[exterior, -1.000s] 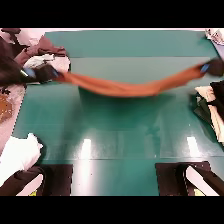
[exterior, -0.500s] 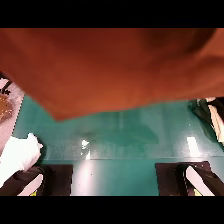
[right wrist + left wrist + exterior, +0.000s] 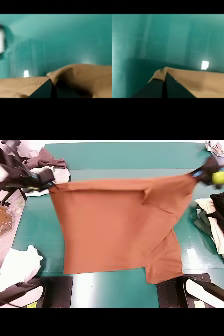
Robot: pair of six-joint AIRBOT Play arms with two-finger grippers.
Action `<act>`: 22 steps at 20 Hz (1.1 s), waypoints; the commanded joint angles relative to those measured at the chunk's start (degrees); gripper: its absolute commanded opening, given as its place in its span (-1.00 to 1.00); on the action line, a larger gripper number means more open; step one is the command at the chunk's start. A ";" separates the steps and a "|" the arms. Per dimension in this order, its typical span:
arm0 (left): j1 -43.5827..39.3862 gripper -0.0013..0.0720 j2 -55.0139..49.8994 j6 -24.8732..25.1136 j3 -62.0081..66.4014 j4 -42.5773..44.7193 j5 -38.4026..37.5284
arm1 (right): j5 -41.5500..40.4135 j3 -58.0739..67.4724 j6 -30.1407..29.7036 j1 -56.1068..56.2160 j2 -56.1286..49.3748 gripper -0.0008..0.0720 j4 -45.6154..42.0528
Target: Fold the shirts.
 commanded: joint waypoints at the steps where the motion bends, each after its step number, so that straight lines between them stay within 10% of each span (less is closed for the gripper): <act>1: 0.00 -0.91 -9.60 0.55 -5.07 0.37 14.05 | -12.92 -4.96 -1.36 5.84 -14.14 -0.92 1.05; 6: 0.00 -0.91 -17.05 0.09 -5.09 0.81 19.80 | -5.68 12.00 -4.22 7.98 -33.27 -0.92 0.50; 22: 0.83 -0.90 -17.59 0.13 -5.16 3.91 19.74 | 12.61 33.05 -4.11 6.47 -44.65 -0.91 -17.20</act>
